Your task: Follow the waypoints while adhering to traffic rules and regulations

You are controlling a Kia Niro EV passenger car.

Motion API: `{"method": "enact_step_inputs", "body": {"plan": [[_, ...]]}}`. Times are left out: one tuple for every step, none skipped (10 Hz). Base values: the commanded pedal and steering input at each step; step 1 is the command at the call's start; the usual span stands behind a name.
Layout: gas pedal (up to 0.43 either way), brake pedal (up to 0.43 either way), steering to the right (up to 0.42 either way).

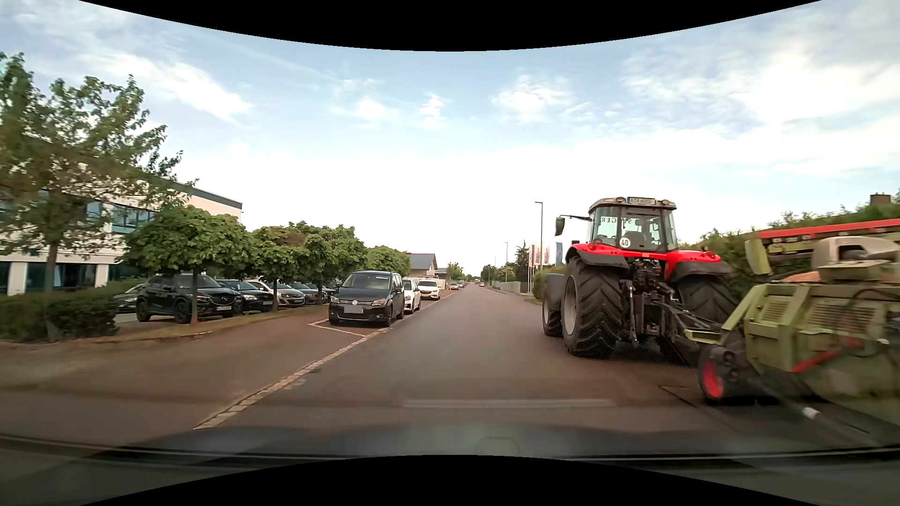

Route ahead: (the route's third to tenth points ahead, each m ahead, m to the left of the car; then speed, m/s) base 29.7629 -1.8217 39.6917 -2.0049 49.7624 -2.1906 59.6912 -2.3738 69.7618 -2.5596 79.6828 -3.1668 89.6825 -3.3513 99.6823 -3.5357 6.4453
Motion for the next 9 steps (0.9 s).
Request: {"method": "enact_step_inputs", "body": {"plan": [[0.228,0.0,0.028],[0.228,0.0,0.023],[0.228,0.0,0.02],[0.228,0.0,0.02],[0.228,0.0,0.023],[0.228,0.0,0.025],[0.228,0.0,0.024],[0.228,0.0,0.023],[0.228,0.0,0.021]]}}
